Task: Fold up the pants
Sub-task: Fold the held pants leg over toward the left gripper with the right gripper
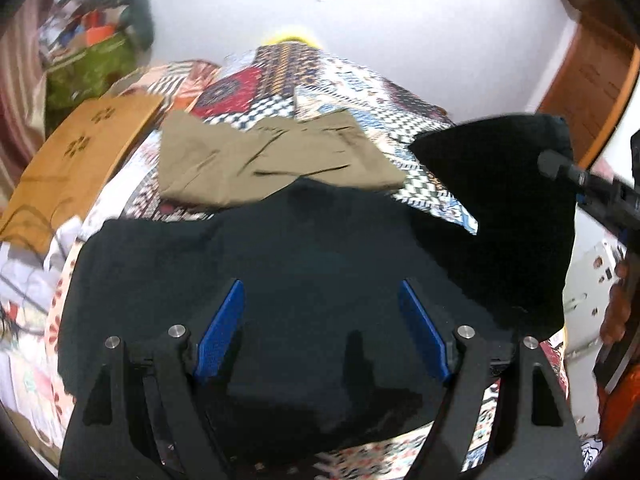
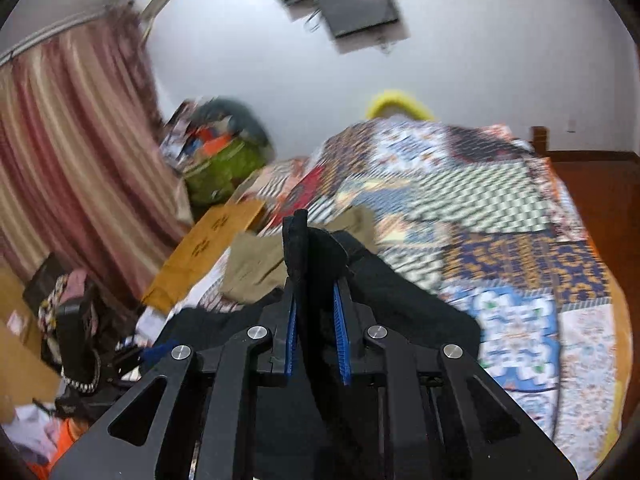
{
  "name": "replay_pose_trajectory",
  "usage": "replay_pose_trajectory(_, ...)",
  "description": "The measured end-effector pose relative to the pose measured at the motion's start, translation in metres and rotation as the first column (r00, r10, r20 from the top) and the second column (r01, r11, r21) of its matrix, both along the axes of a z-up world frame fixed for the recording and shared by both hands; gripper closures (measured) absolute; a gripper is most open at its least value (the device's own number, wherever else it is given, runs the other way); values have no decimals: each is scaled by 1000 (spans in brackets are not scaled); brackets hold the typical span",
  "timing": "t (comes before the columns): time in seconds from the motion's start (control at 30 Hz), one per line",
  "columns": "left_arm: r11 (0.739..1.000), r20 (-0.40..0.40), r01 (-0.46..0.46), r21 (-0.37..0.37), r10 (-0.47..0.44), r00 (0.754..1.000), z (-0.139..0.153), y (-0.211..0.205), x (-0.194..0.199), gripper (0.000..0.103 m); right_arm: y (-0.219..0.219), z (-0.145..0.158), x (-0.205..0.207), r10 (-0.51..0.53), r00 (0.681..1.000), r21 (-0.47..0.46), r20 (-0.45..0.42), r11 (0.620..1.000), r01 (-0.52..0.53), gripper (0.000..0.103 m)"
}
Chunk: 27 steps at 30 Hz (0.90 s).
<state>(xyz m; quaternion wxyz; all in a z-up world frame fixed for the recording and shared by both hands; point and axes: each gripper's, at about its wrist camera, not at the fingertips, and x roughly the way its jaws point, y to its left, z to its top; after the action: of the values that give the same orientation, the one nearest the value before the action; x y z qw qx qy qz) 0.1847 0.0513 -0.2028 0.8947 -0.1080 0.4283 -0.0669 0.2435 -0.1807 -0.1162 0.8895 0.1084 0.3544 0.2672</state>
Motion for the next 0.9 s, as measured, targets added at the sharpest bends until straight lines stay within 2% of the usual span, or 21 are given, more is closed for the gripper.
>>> replay_pose_trajectory(0.23, 999, -20, -48, -12, 48, 999, -10, 19, -12, 24, 59, -53, -12, 164, 976, -96, -141, 979, -178, 88)
replay_pose_trajectory(0.43, 999, -16, -45, 6, 45, 999, -9, 14, -11, 24, 74, -83, -28, 228, 948, -135, -221, 956, -261, 88)
replay_pose_trajectory(0.6, 999, -2, -24, 29, 24, 1000, 0, 2, -10, 24, 73, -86, -34, 249, 934, -132, -255, 948, -289, 81)
replay_pose_trajectory(0.7, 999, 13, -11, 48, 11, 1000, 7, -6, -7, 24, 71, -80, -37, 285, 918, -92, -274, 943, -320, 56)
replay_pose_trajectory(0.8, 998, 28, 9, 65, -11, 1000, 16, -15, -2, 24, 60, -69, -42, 294, 920, -64, -259, 945, -320, 56)
replay_pose_trajectory(0.9, 996, 32, 43, 76, -45, 998, 19, -30, 5, 24, 35, -58, -41, 249, 939, -34, -236, 964, -264, 56)
